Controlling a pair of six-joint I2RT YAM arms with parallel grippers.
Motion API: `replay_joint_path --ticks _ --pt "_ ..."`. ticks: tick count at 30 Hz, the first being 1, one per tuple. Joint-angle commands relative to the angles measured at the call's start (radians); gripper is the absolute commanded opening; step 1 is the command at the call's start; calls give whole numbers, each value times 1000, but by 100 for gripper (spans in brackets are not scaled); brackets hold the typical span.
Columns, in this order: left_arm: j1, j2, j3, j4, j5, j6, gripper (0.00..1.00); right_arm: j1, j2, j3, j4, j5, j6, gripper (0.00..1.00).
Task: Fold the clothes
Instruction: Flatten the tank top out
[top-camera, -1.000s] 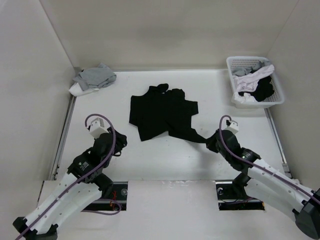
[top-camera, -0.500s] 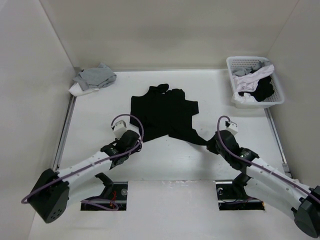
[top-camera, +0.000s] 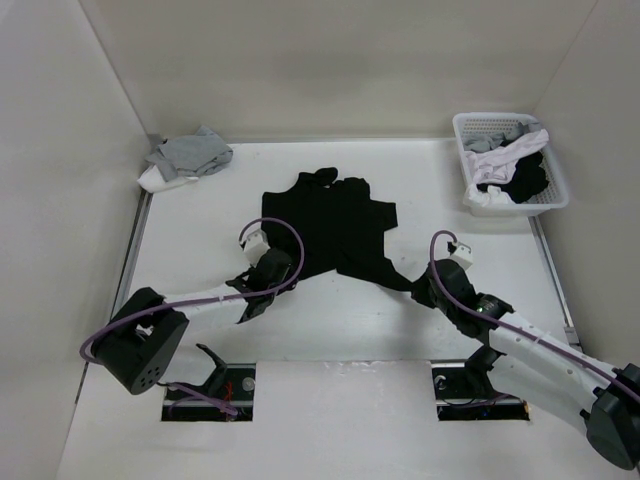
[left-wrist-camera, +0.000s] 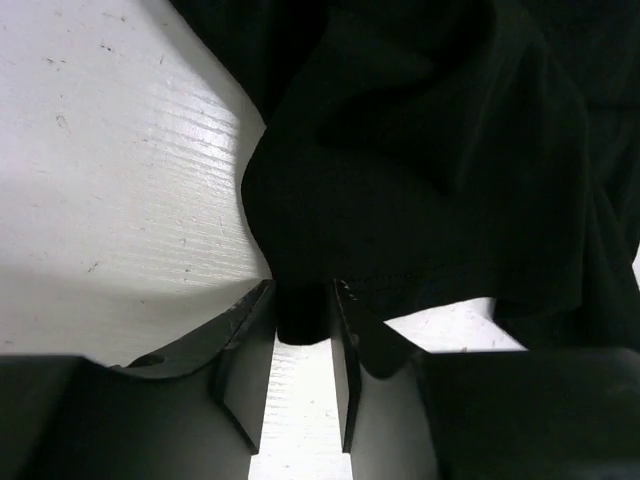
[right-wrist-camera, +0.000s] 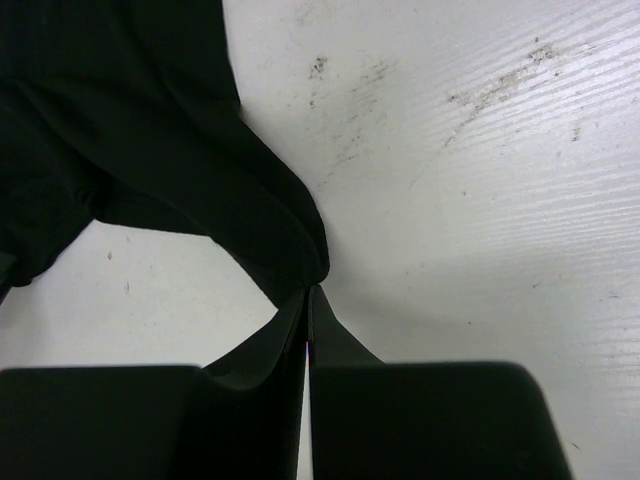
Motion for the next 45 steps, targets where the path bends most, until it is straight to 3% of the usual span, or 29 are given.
replay_joint_path --ticks 1,10,15,19,23,27,31,36,40,42,45 --pt "6 -8 16 7 22 -2 23 5 -12 19 46 1 -10 4" --pt "25 -93 2 -33 25 7 4 5 -24 18 52 1 -10 4" --pt "12 -315 106 -172 16 75 0 28 -91 74 28 18 -46 2" --pt "-11 -562 268 -352 -56 182 0 89 -238 235 -93 93 -98 0" --pt "-37 -703 494 -459 -151 314 0 232 -312 550 -241 290 -204 0" --pt "-58 -754 698 -438 -211 409 0 468 -269 890 -238 519 -368 0" --pt "-43 -751 853 -325 -229 498 1 722 -144 1147 -87 723 -642 0" --pt "-47 -697 956 -265 -212 544 2 856 5 1275 212 806 -1020 0" --pt "-40 -625 942 -214 -242 593 3 796 73 1268 372 747 -1174 0" --pt "-8 -553 924 -168 -248 618 3 643 111 1268 361 668 -1156 0" --pt "102 -400 869 -137 -176 560 3 362 206 1274 195 454 -951 0"
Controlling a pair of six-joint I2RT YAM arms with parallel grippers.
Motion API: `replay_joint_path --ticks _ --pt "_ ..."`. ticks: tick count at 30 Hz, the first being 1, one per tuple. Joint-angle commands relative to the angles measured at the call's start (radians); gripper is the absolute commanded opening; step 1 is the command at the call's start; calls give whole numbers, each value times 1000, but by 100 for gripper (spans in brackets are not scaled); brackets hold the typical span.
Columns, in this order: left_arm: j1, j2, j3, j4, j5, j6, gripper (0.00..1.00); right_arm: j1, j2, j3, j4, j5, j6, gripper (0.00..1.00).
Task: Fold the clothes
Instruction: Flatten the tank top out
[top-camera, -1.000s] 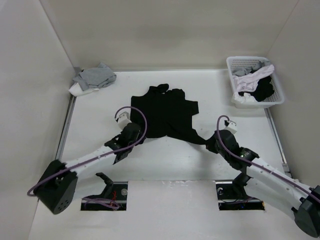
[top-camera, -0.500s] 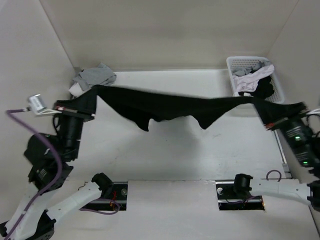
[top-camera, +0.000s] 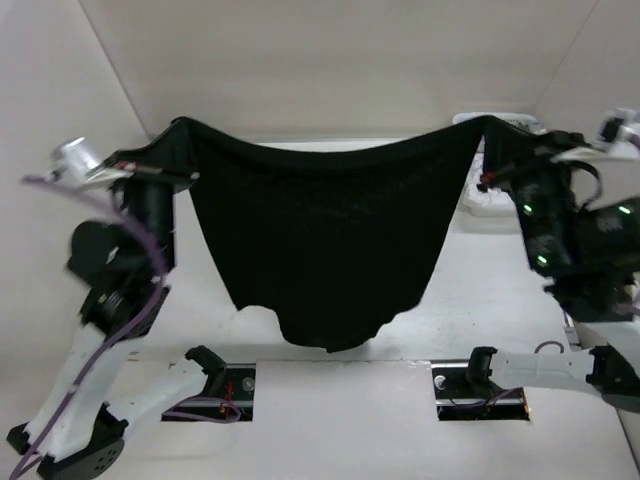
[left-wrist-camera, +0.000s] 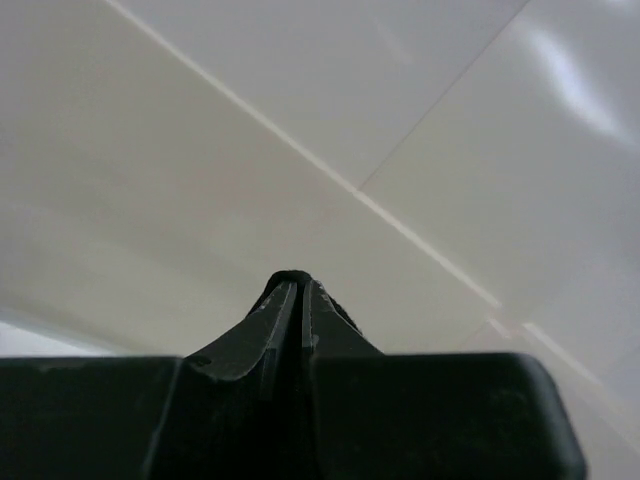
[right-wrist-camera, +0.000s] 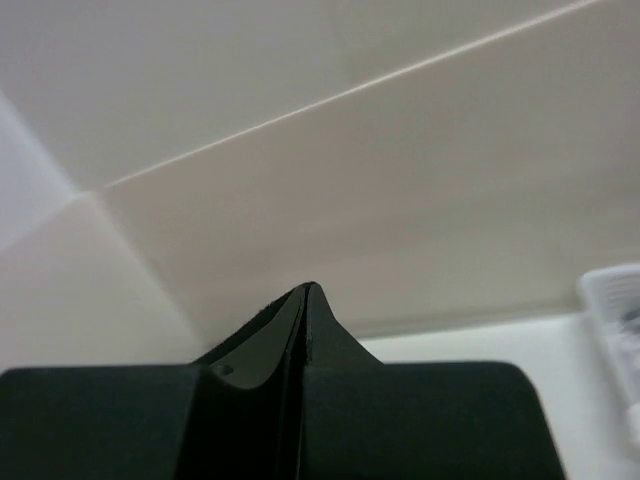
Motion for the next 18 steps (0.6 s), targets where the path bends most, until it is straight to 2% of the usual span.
replay_joint_path --ticks 1,3,5,7,10,14,16,18 --pt "102 193 -74 37 89 -32 3 -257 80 18 -109 -258 152 0" --pt "242 293 -92 36 213 -150 2 -476 178 53 -252 -514 370 0" --pt "384 396 -62 34 336 -267 2 -677 292 82 -263 -762 498 0" --pt "486 495 15 34 422 -338 2 -799 420 161 -249 -877 550 0" --pt "535 635 191 30 496 -370 2 -859 603 403 -327 -908 554 0" --pt "567 746 429 -13 528 -364 2 -890 855 918 -496 -929 541 0" --pt "578 775 521 -26 542 -358 2 -899 944 1120 -544 -937 543 0" --pt "593 790 584 -30 550 -349 2 -916 963 1180 -530 -957 566 0"
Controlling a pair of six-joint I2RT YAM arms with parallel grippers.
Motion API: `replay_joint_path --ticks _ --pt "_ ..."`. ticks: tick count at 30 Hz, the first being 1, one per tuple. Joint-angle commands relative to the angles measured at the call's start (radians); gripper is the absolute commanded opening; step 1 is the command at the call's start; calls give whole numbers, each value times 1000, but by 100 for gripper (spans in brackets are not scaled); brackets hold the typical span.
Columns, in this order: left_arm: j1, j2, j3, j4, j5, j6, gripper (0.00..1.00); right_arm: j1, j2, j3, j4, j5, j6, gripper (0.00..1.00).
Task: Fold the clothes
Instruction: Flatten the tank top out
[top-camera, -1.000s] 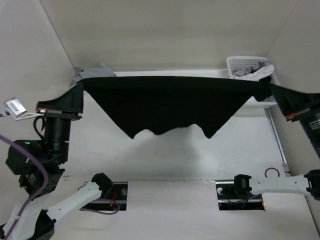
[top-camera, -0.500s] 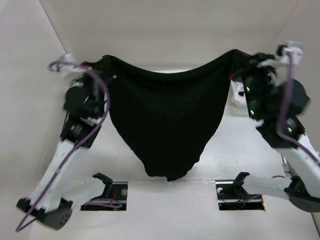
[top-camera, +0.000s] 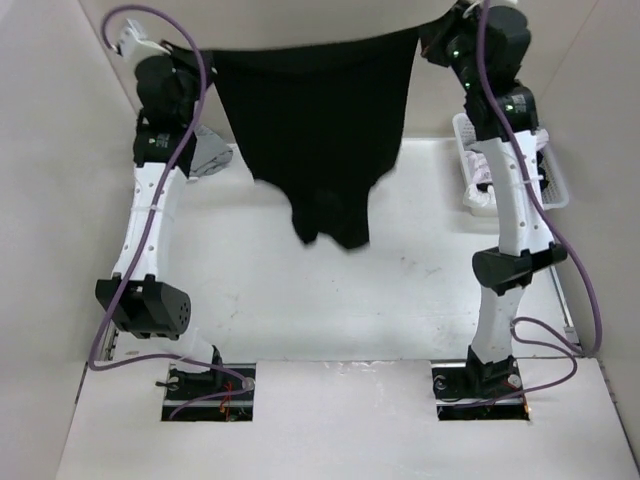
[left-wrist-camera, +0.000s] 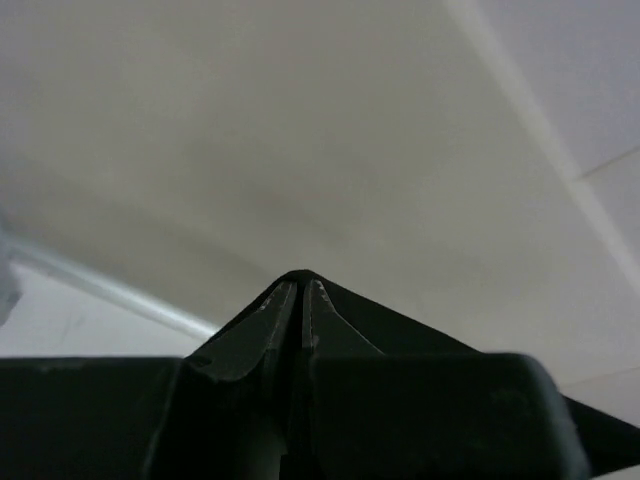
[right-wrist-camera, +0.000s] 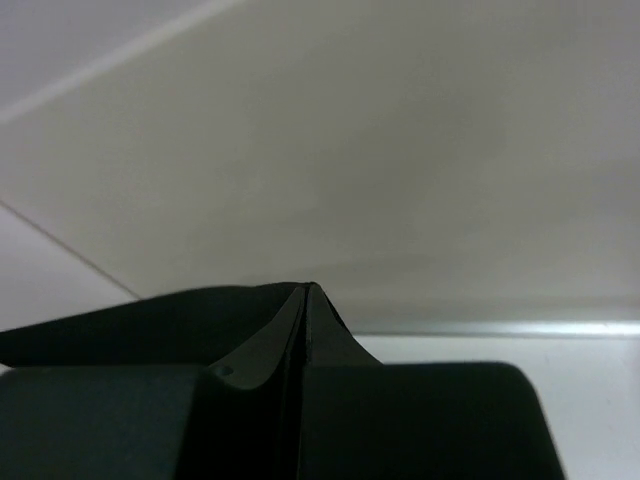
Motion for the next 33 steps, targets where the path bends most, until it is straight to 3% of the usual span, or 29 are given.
replay_joint_path --ticks 1,6,12,15,20,24,29,33 --pt "28 -48 157 78 50 -7 2 -29 -81 142 39 -72 55 0" --pt "49 -71 157 95 51 31 2 -37 -126 71 122 -121 87 0" --pt "66 -144 -8 150 42 53 2 -49 -179 -70 59 -129 72 0" --pt "54 -235 -220 224 18 71 2 -45 -321 -391 100 -97 26 0" --pt "16 -446 -646 337 -28 67 2 12 -662 -1077 341 -46 29 0" --pt "2 -624 -909 331 -22 24 3 85 -903 -1424 406 26 84 0" --pt "-46 -912 -1168 181 -5 -36 3 191 -1181 -1729 351 52 159 0" --pt "-78 -1189 -1340 -55 11 -33 4 285 -1388 -1979 237 58 289 0"
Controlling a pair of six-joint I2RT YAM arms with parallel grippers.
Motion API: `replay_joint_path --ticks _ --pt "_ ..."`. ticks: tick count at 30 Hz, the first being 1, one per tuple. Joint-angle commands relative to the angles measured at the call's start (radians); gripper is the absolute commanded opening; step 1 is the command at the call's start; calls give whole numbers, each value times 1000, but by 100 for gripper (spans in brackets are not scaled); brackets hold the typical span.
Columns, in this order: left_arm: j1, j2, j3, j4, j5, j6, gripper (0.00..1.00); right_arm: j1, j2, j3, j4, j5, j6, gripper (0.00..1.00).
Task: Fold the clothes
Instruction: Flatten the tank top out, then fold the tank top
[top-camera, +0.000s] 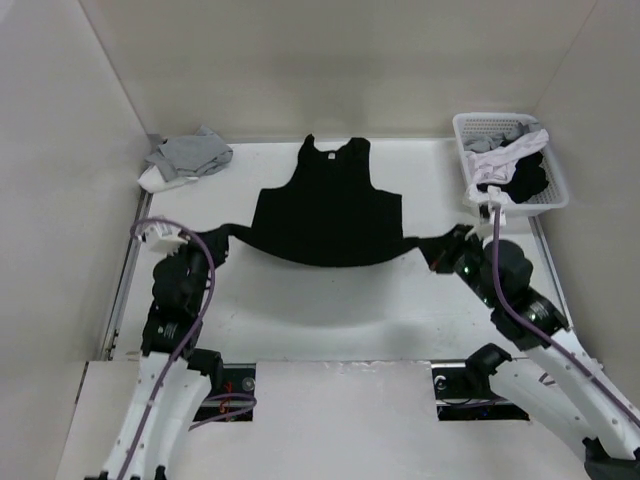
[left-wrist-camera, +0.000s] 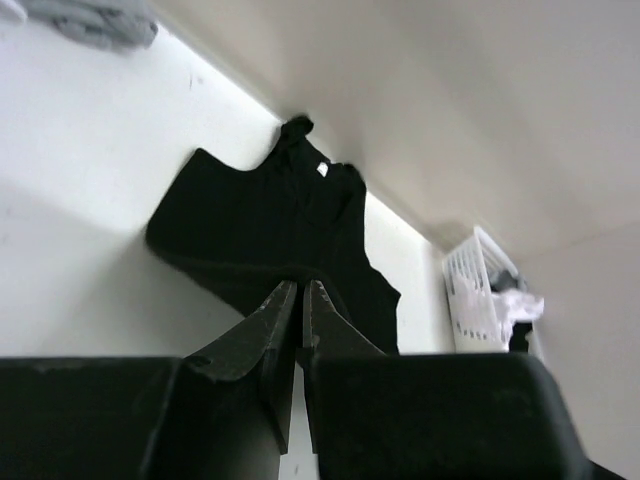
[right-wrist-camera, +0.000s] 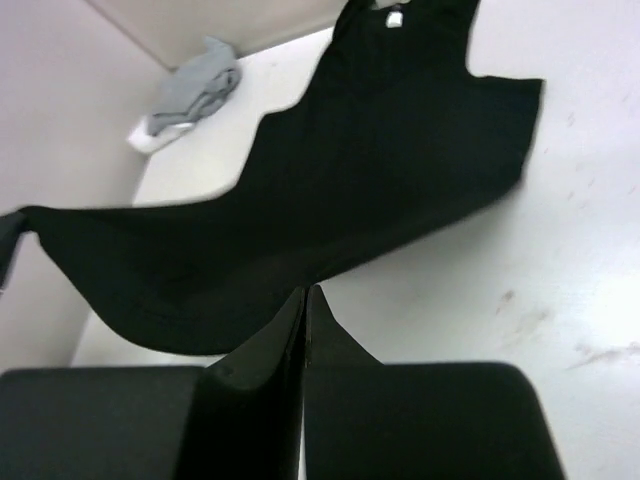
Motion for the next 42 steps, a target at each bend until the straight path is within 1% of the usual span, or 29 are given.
replay_joint_path --ticks 1,4,6,8,10,12,13,15,17,19,22,23,26,28,31,34,36,41,42 --pt "-20 -188 -102 -225 17 -24 4 73 -122 -179 -69 33 165 0" --pt "-23 -337 -124 -426 15 -45 4 194 -263 -325 -164 39 326 0" --pt "-36 -405 -106 -526 12 -64 4 286 -346 -376 -225 71 425 0" --pt "-79 -453 -81 -601 -14 -114 4 406 -398 -391 -304 127 517 0" --pt "-96 -467 -50 -665 -64 -133 4 530 -403 -379 -374 218 596 0" --pt "-99 -444 -30 -681 -89 -133 3 634 -360 -346 -407 327 640 0" --pt "-99 -422 -21 -670 -95 -132 3 668 -325 -318 -411 376 647 0" --pt "-97 -373 -14 -603 -94 -128 3 698 -249 -257 -411 437 627 0" --pt "-96 -292 -4 -496 -97 -130 3 654 -163 -188 -384 468 557 0" --pt "-94 -183 17 -366 -103 -121 3 537 -83 -148 -288 456 419 0" --pt "-82 42 63 -142 -127 -107 3 284 28 -109 -108 292 238 0" --pt "-76 128 83 -67 -140 -101 3 171 75 -95 -39 222 193 0" --pt "-73 376 158 124 -164 -89 3 -87 250 -40 133 22 139 0" --pt "-65 540 236 216 -170 -95 3 -191 379 27 220 -36 124 0" --pt "-57 764 388 313 -181 -85 3 -258 561 160 279 -53 101 0" --pt "-47 972 572 351 -181 -66 3 -308 741 321 319 -76 85 0" --pt "-33 1105 704 350 -186 -52 3 -327 851 429 334 -95 81 0" --pt "-1 1386 995 319 -186 -49 3 -376 1185 801 305 -127 78 0" --pt "6 1444 1058 309 -180 -50 4 -382 1251 872 299 -125 81 1"
